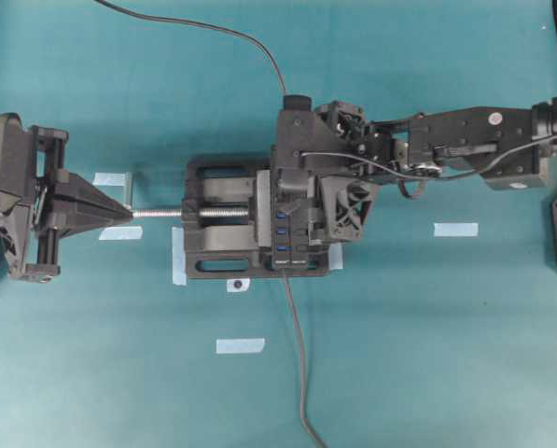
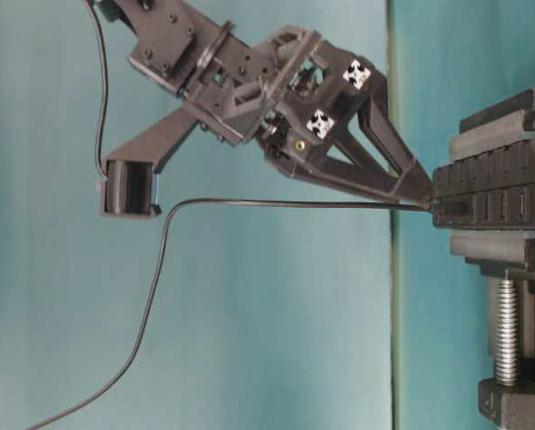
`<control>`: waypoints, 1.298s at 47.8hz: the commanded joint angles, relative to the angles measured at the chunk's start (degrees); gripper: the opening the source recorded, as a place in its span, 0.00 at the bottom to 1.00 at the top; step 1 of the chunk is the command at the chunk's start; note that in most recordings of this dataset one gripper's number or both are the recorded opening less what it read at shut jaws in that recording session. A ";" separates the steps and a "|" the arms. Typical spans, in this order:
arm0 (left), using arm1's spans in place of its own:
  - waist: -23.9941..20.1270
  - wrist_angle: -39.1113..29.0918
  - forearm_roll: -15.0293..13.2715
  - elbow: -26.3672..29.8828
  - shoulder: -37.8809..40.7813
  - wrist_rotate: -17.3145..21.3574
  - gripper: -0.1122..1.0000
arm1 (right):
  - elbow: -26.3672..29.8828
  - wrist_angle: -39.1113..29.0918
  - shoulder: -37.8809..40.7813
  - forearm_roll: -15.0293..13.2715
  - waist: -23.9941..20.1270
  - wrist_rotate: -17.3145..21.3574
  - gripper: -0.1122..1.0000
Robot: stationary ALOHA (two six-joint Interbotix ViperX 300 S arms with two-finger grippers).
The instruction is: Insert the USB into the center port of the fixed hub
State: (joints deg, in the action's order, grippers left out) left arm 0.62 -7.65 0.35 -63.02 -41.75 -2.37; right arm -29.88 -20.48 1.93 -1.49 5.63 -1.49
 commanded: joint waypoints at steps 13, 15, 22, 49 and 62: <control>0.00 0.26 0.18 0.70 -0.18 0.00 0.10 | -2.46 0.53 -6.33 0.18 -0.26 0.18 0.83; 0.09 0.26 0.09 0.70 -0.26 0.00 0.10 | -3.08 0.70 -7.21 0.18 -0.26 0.26 0.83; 0.09 0.26 0.18 0.62 -0.35 0.00 0.10 | -4.92 1.93 -9.14 0.18 -0.26 0.18 0.83; 0.09 0.26 0.09 0.79 -0.35 0.00 0.10 | -11.87 8.88 -15.73 0.18 -0.70 0.18 0.83; 0.09 0.26 0.09 0.88 -0.35 -0.09 0.10 | -14.15 11.60 -18.37 0.18 -0.79 0.26 0.83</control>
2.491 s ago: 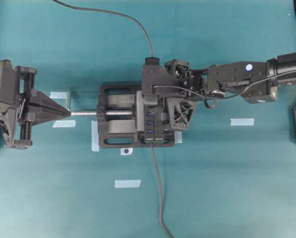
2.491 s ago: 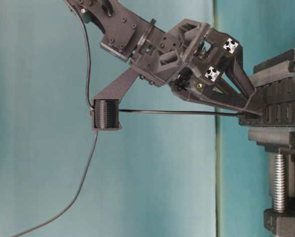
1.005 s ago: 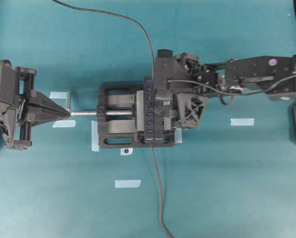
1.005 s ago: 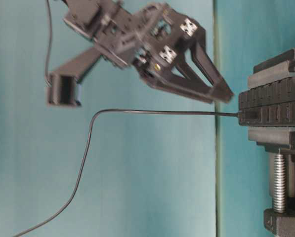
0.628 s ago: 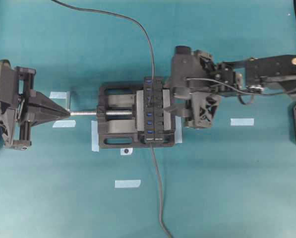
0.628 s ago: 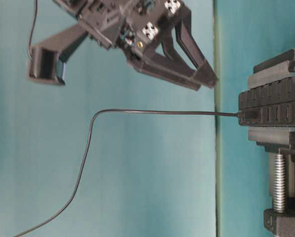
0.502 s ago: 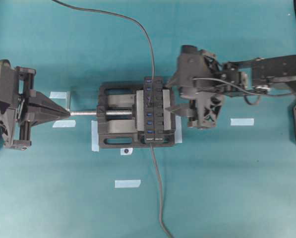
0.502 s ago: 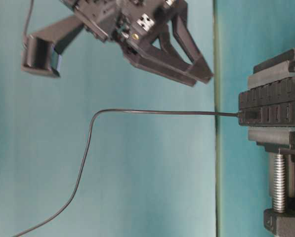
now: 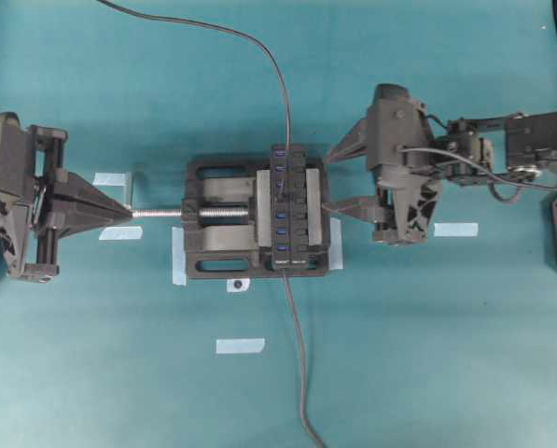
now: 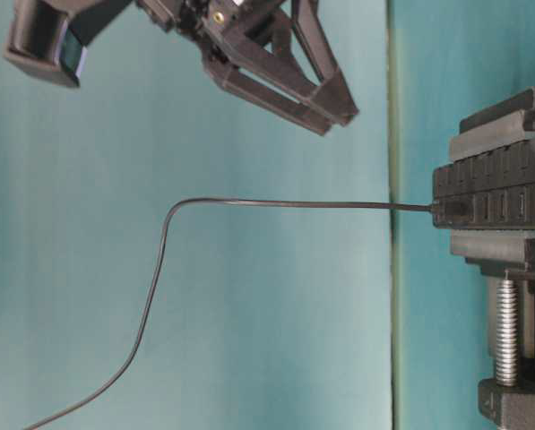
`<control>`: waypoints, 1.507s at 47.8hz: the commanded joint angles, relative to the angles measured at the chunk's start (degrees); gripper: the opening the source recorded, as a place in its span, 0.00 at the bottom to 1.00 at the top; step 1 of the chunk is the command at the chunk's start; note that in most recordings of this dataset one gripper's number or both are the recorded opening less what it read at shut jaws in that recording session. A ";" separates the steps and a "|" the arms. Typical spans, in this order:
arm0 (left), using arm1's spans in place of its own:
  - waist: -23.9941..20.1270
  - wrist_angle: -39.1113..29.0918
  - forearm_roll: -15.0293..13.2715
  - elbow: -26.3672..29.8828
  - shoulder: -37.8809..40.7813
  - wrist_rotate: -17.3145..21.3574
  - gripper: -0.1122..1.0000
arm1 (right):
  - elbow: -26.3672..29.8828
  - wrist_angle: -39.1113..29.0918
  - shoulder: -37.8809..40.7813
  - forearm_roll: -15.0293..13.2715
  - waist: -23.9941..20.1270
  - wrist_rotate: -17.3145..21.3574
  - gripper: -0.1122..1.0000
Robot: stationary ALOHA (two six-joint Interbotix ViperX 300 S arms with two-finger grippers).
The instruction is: Insert the USB into the center port of the fixed hub
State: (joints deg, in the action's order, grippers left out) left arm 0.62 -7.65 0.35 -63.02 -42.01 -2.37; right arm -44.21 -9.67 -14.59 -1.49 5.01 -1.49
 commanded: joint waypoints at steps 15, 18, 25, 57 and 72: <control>0.00 0.26 0.09 0.88 -0.09 0.00 0.10 | -1.85 0.79 -4.75 0.18 -0.18 0.35 0.82; 0.09 0.26 0.09 0.88 -0.09 0.00 0.10 | -2.20 0.79 -5.10 0.18 -0.18 0.35 0.82; 0.09 0.26 0.09 0.79 -0.09 0.00 0.10 | -2.72 0.62 -5.62 0.18 -0.18 0.35 0.82; 0.09 0.26 0.09 0.88 -0.09 -0.09 0.10 | -3.43 0.44 -5.71 0.35 -0.18 0.44 0.82; 0.09 0.26 0.18 0.88 -0.09 -0.09 0.10 | -3.43 0.44 -5.71 0.35 -0.18 0.44 0.82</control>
